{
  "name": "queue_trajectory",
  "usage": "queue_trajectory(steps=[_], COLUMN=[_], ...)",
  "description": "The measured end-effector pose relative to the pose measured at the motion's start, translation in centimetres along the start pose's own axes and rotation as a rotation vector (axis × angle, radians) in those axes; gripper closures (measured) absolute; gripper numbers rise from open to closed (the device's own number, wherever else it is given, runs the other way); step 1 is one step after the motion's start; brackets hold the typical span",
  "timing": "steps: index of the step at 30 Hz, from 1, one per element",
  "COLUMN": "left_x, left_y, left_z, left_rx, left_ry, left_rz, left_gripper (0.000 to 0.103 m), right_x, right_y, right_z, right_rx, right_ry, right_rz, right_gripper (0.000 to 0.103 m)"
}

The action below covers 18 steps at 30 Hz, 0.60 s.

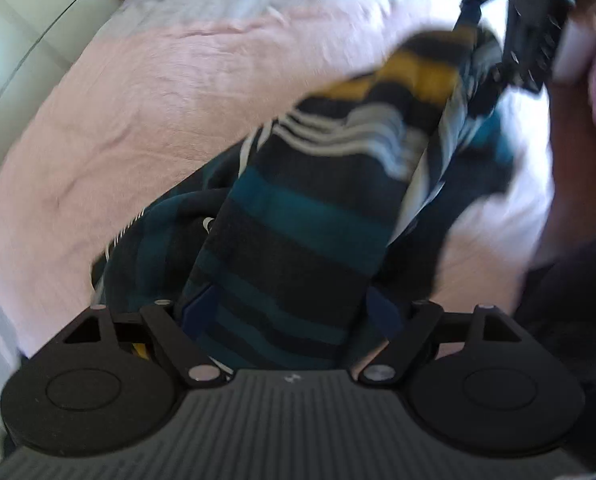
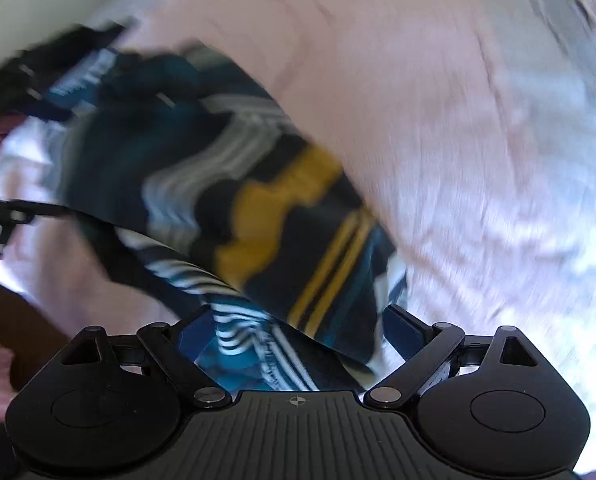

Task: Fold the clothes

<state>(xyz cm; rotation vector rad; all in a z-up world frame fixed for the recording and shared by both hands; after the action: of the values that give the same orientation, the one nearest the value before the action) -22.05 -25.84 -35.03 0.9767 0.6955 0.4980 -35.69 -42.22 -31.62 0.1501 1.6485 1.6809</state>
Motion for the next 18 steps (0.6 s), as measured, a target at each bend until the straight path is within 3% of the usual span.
queue_trajectory(steps=[1,2,4,8,13,16,18], left_x=[0.5,0.7,0.3,-1.4,-3.9,-5.4,-6.0], left_y=[-0.3,-0.7,0.9,6.3,9.2,9.0,7.3], left_z=[-0.2,0.3,2.9,10.7,22.4,29.7,34.4], left_rx=[0.012,0.037,0.073,0.062,-0.111,-0.245,-0.335], left_ry=[-0.049,-0.063,-0.013,0.120,0.216,0.260,0.304], left_rz=[0.022,0.023,-0.040,-0.227,-0.344,-0.360,-0.322], left_gripper=[0.067,0.093,0.095,0.096,0.096,0.095,0.087], right_x=[-0.1,-0.1,-1.0,-6.2,-15.6,-21.3,-25.1], right_y=[-0.4,-0.8,0.5,9.4,15.6,14.9,13.1], right_z=[-0.8,-1.5,-2.8,-4.4,-4.3,-4.3,-4.6], right_rx=[-0.018,-0.035,-0.037,0.023,0.107,0.119,0.111], right_ry=[-0.054,-0.108,-0.163,-0.136,0.025,0.092,0.131], right_rz=[0.010,0.020,0.005,-0.097,-0.257,-0.329,-0.363], right_gripper=[0.066,0.092,0.093,0.093,0.093,0.093,0.089])
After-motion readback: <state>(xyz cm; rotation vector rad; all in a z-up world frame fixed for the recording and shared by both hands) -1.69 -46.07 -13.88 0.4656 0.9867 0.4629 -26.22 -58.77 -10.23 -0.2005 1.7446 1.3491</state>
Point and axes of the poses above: each gripper's, at about its wrist camera, not at the fingertips, and y roughly against the way its jaws point, z to its left, x to its underside, the point moved 5 cm from there along -y, roughly the way its jaws point, and after that the axes turned 2 degrees about -z, right-handed, at the moved point
